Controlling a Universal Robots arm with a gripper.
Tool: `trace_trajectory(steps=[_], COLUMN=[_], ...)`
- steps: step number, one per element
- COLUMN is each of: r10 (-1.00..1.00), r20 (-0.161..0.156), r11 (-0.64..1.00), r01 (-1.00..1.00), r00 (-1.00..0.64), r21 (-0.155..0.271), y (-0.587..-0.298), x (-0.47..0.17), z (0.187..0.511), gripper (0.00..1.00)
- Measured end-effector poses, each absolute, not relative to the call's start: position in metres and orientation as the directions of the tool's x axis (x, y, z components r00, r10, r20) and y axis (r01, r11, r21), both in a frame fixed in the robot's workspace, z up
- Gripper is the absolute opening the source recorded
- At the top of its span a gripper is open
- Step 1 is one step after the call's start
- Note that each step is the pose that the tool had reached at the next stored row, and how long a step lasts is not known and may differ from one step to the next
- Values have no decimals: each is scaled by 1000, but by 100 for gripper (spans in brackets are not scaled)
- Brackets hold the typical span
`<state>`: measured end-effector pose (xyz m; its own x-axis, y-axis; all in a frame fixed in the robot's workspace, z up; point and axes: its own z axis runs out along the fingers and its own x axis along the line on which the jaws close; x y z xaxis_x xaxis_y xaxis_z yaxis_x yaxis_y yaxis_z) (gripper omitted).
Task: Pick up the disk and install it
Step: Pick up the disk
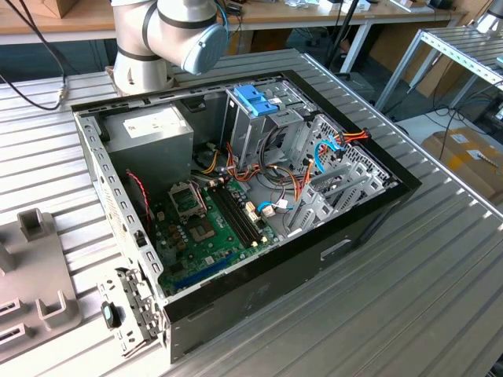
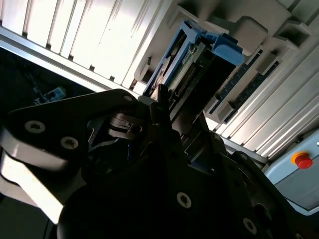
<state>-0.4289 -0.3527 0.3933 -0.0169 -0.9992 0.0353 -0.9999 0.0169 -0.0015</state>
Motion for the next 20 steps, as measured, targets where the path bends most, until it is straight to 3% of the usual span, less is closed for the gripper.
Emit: trace_trajectory(steps=[20], r10=[-999], r20=[35], r11=[17], r01=[-1000], r00=[-17], r21=[-1], y=[-353], x=[-429], z=[449], gripper=[35])
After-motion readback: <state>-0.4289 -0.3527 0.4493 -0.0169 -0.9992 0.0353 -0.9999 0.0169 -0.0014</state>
